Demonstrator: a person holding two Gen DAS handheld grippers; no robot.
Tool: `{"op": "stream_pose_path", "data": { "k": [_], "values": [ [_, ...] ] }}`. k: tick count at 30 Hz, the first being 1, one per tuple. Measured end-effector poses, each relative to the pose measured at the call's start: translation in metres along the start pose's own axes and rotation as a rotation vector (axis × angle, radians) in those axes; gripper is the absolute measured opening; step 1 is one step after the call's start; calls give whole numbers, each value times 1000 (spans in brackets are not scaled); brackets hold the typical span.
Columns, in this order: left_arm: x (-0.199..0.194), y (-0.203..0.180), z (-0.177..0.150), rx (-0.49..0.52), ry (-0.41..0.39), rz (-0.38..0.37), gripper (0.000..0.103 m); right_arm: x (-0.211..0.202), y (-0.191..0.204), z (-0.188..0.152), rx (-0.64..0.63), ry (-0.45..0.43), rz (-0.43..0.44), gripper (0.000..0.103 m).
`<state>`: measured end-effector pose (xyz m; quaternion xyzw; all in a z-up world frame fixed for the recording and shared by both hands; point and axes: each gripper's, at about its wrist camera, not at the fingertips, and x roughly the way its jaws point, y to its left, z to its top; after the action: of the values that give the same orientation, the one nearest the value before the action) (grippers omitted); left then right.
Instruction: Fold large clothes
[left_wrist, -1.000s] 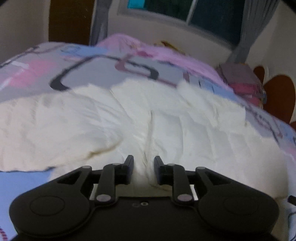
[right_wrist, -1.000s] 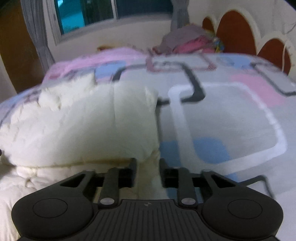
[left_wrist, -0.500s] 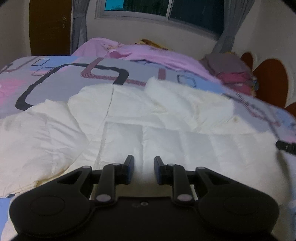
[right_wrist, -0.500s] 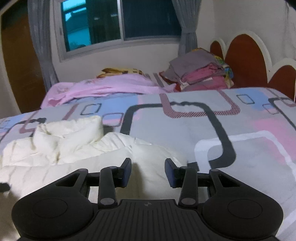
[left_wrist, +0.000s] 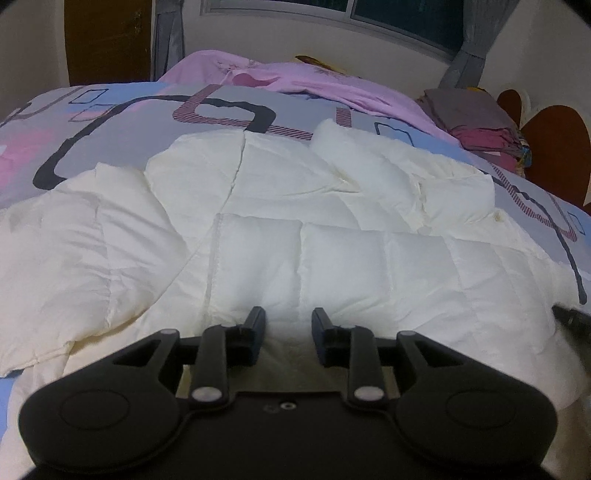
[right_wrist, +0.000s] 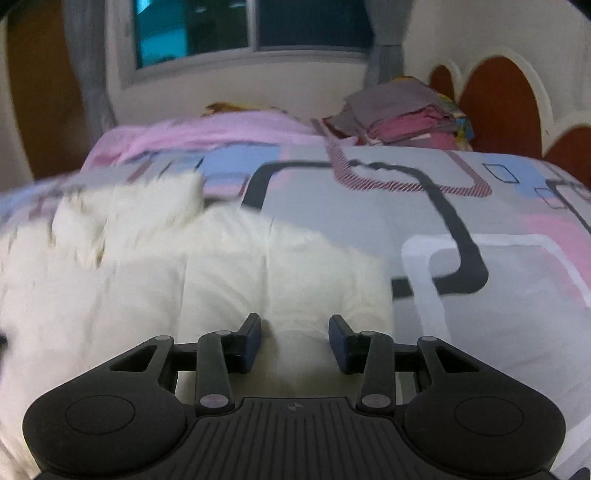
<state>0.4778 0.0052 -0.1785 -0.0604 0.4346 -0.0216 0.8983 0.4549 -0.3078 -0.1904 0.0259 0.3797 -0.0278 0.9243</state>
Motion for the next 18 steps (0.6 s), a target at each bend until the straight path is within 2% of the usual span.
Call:
{"op": "stream_pose_path", "data": {
  "k": [4,6,10,11,12,15,18],
  "values": [
    [2,-3,1,24,1,4,28,4,5,5,-21,30,-10,41],
    [-5,0,3,6,15,3,30,-9,8,9,-15,12,-9,41],
    [-28,13,1,-42,-12,-12,54,-46,24,9,4,-56,61,41],
    [-34,16,0,-46,-23,-13,56,-50,34,7,-20,-60,76,41],
    [-39,19,-1,-46,-33,-7,57,-51,42,4,-46,-56,79,41],
    [-50,32,-4,-64,-31,2,58,-30,59,-14,-97,38,58,41],
    [-63,53,-8,-106,-29,12,60,-28,64,-15,-106,45,45,41]
  ]
}}
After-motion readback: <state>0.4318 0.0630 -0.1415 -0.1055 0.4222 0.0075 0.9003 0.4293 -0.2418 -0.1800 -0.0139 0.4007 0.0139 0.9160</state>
